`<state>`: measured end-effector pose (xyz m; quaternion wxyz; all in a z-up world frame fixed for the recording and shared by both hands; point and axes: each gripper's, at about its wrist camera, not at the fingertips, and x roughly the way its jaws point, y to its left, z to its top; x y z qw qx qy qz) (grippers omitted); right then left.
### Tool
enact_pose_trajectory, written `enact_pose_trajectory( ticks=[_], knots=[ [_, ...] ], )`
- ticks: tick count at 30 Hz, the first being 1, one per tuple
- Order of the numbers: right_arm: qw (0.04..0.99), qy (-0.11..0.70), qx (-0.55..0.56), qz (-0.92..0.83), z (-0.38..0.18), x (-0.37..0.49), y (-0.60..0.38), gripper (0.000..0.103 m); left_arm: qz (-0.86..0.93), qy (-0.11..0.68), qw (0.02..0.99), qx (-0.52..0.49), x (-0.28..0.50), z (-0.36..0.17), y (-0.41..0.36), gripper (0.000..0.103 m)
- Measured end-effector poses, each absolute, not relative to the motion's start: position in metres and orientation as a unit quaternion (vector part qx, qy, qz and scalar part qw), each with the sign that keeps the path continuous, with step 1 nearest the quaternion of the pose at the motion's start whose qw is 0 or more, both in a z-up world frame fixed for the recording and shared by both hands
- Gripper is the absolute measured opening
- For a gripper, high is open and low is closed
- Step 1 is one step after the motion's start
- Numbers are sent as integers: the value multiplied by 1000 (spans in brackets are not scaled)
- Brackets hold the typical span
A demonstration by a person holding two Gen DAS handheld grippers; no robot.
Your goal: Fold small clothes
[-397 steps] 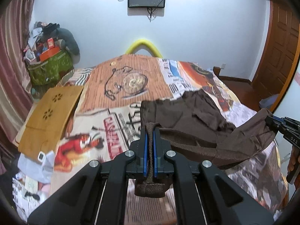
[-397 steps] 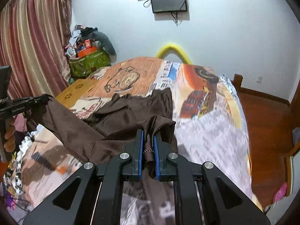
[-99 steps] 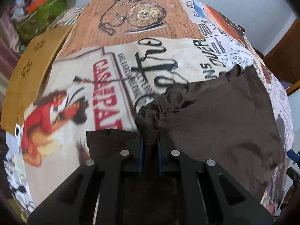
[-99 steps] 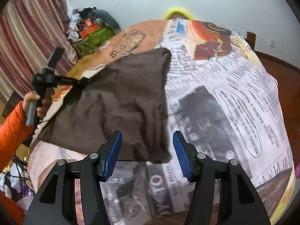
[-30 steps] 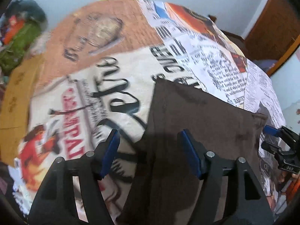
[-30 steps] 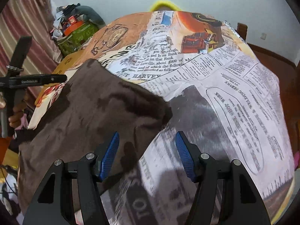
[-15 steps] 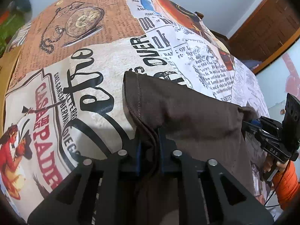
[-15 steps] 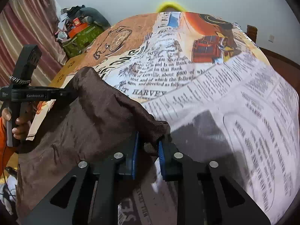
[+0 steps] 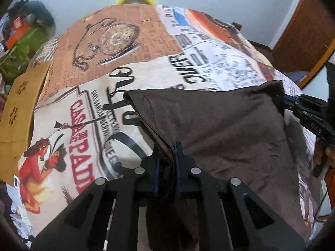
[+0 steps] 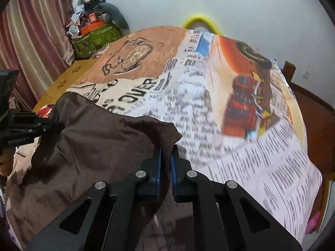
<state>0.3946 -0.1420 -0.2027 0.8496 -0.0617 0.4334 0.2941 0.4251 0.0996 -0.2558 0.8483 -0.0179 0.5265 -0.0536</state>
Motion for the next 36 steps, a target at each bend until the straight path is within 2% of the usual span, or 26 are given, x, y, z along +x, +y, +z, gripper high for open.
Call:
enact_pose_trajectory(
  ticks=[5, 7, 9, 11, 13, 15, 17, 18, 22, 25, 30, 33, 36],
  knots=[
    [852, 433, -62, 289, -205, 397, -134, 9, -37, 532, 846, -24, 439, -267, 110, 14],
    [851, 437, -63, 284, -206, 396, -135, 19, -22, 528, 849, -17, 440, -268, 113, 19],
    [849, 443, -65, 281, -205, 392, -138, 42, -7, 523, 852, -6, 437, -265, 115, 27],
    [849, 441, -66, 283, -201, 384, -143, 47, -2, 523, 853, -4, 433, -260, 118, 37],
    [848, 438, -69, 289, -195, 373, -146, 49, -6, 520, 854, -8, 425, -253, 119, 38],
    [845, 442, -65, 295, -191, 365, -147, 53, -11, 518, 855, -7, 411, -247, 118, 45],
    [838, 447, -55, 306, -187, 352, -148, 57, -17, 515, 857, -8, 397, -243, 115, 58],
    [835, 450, -52, 311, -187, 346, -147, 61, -23, 516, 856, -6, 386, -242, 113, 60],
    [823, 460, -55, 328, -188, 316, -144, 64, -24, 527, 849, 20, 352, -242, 104, 64],
    [816, 470, -53, 333, -190, 291, -146, 64, -23, 534, 845, 18, 325, -245, 103, 71],
    [798, 500, -56, 332, -206, 258, -150, 65, -23, 565, 824, 25, 286, -265, 99, 72],
    [798, 511, -68, 313, -217, 243, -154, 65, -13, 554, 832, 22, 267, -264, 105, 81],
    [801, 516, -58, 300, -221, 237, -167, 65, 1, 550, 835, 7, 251, -260, 117, 82]
  ],
)
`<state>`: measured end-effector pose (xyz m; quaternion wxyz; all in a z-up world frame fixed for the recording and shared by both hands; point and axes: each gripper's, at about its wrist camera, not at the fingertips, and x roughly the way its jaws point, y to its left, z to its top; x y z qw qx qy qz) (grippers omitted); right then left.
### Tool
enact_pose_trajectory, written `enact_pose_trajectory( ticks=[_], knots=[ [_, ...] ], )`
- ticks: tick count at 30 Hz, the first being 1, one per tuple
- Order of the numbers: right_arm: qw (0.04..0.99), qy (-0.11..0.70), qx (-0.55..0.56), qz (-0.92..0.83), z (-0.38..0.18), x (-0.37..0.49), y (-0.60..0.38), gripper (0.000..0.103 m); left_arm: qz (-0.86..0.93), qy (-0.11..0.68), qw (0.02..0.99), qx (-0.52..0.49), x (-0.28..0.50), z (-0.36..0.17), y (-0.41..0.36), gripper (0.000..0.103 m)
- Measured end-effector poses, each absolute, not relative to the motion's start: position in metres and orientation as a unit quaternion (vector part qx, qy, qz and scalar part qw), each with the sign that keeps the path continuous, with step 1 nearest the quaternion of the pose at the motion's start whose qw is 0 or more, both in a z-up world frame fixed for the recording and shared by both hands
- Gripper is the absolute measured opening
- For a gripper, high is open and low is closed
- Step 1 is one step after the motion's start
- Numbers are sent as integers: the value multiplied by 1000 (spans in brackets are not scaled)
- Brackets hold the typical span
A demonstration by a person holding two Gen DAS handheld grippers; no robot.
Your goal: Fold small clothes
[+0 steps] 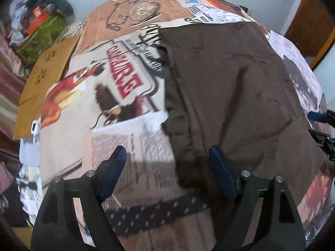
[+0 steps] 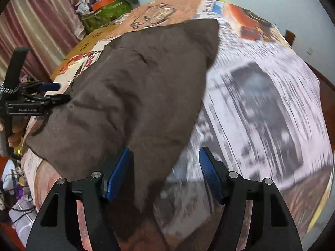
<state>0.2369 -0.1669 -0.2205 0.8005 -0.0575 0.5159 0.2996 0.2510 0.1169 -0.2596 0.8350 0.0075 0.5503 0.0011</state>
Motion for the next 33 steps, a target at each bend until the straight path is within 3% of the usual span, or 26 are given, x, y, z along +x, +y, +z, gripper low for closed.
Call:
enact_pose_trajectory(
  ticks=[16, 28, 33],
  knots=[
    [825, 507, -52, 243, -206, 219, -213, 65, 60, 544, 837, 8, 194, -262, 157, 82],
    [806, 509, -144, 267, -223, 214, -214, 65, -30, 550, 831, 77, 217, -267, 132, 82],
    [801, 501, -141, 295, -227, 217, -206, 67, -43, 508, 846, 154, 224, -269, 111, 82]
  ],
)
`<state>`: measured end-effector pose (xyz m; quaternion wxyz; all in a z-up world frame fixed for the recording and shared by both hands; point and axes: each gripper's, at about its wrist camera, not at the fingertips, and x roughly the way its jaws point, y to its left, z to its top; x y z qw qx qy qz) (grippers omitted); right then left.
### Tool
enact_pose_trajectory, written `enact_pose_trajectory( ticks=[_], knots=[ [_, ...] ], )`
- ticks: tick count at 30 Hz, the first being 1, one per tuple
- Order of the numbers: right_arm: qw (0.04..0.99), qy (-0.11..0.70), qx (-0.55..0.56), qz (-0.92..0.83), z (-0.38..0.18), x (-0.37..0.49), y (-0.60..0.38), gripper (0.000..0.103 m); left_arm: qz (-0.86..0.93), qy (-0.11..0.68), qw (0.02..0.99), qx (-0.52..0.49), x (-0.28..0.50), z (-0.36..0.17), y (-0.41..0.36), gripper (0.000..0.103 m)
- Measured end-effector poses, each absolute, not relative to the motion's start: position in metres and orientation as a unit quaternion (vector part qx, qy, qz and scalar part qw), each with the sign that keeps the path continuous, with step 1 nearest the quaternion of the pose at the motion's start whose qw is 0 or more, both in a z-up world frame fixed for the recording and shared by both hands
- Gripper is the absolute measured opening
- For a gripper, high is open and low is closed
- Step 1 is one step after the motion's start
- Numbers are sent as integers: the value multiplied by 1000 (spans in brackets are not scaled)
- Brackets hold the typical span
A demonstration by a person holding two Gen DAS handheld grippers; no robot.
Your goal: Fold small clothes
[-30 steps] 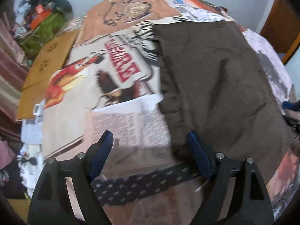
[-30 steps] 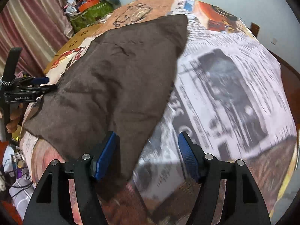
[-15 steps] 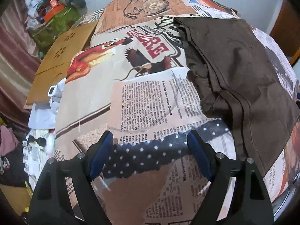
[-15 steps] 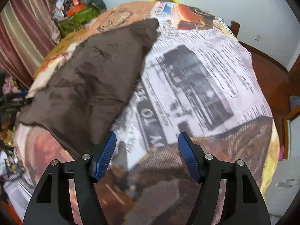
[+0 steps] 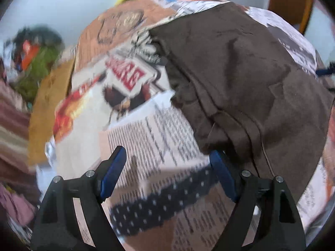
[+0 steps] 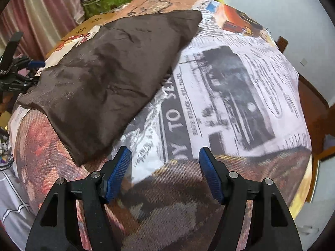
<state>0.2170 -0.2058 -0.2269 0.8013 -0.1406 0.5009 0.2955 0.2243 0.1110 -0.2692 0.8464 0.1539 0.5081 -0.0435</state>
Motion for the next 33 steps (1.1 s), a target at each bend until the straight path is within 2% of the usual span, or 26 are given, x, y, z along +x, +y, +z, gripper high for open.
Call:
enact_pose_trajectory(
  ticks=[3, 7, 12, 21, 23, 26, 28, 33],
  knots=[
    [803, 492, -146, 303, -227, 217, -202, 68, -49, 482, 856, 182, 223, -268, 100, 82],
    [804, 483, -149, 313, -226, 217, -196, 68, -71, 481, 862, 142, 227, -265, 103, 81],
    [804, 473, -151, 328, -224, 218, -187, 68, -89, 463, 872, 132, 229, -263, 96, 74],
    [801, 452, -155, 360, -220, 221, -170, 68, -99, 433, 884, 144, 231, -260, 76, 47],
    [801, 444, -161, 369, -218, 220, -165, 68, -102, 435, 884, 135, 233, -259, 76, 34],
    [798, 432, -169, 385, -215, 219, -158, 67, -99, 439, 885, 121, 234, -257, 79, 21],
    [795, 428, -171, 394, -214, 219, -152, 67, -101, 444, 884, 106, 235, -257, 83, 16],
    [792, 427, -153, 408, -213, 227, -146, 59, -96, 455, 882, 74, 236, -256, 90, 12]
  ],
)
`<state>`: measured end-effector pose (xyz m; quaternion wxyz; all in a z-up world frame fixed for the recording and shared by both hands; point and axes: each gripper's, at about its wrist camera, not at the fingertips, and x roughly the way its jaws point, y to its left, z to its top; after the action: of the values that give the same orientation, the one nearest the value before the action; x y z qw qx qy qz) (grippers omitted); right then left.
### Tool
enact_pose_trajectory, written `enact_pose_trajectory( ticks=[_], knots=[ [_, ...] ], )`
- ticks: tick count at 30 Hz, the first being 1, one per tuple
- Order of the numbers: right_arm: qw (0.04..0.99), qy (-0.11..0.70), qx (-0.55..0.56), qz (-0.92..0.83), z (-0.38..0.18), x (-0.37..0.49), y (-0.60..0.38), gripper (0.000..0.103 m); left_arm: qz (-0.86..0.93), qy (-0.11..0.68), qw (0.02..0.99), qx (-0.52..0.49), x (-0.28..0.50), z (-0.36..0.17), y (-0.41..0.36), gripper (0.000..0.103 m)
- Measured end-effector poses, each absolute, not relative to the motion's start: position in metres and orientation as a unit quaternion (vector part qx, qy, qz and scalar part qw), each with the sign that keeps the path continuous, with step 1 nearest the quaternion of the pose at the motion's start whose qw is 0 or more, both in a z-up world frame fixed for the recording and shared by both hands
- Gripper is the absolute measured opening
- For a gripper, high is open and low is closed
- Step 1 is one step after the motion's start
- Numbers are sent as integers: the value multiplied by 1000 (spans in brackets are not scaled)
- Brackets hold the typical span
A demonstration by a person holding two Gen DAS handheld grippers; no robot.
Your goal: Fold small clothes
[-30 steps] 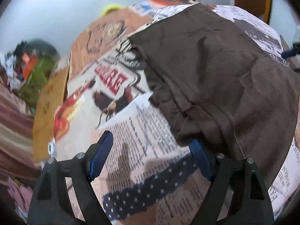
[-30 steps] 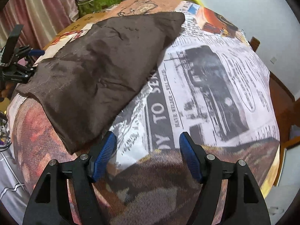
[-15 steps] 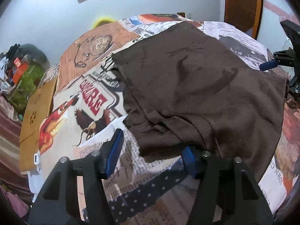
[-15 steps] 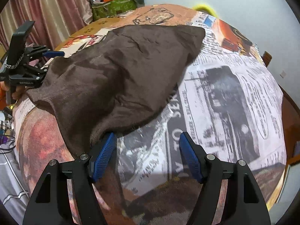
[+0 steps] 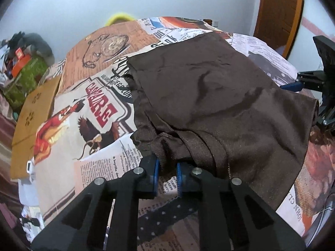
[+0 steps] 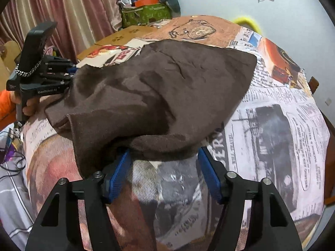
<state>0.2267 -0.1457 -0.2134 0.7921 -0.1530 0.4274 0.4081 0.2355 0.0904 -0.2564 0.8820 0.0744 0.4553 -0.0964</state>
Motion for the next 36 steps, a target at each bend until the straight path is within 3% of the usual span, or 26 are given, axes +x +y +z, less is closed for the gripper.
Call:
enact_pose_trajectory(
  ticks=[8, 11, 18, 36],
  knots=[
    [787, 426, -144, 423, -208, 226, -139, 40, -71, 461, 883, 56, 233, -255, 93, 10],
    [789, 422, -165, 415, -208, 223, -137, 40, -60, 474, 877, 53, 231, -257, 93, 10],
    [805, 383, -221, 395, -203, 217, -132, 63, -45, 502, 863, 49, 228, -265, 94, 10],
    [824, 413, -97, 375, -192, 261, -155, 62, -42, 508, 859, 52, 226, -265, 96, 10]
  ],
)
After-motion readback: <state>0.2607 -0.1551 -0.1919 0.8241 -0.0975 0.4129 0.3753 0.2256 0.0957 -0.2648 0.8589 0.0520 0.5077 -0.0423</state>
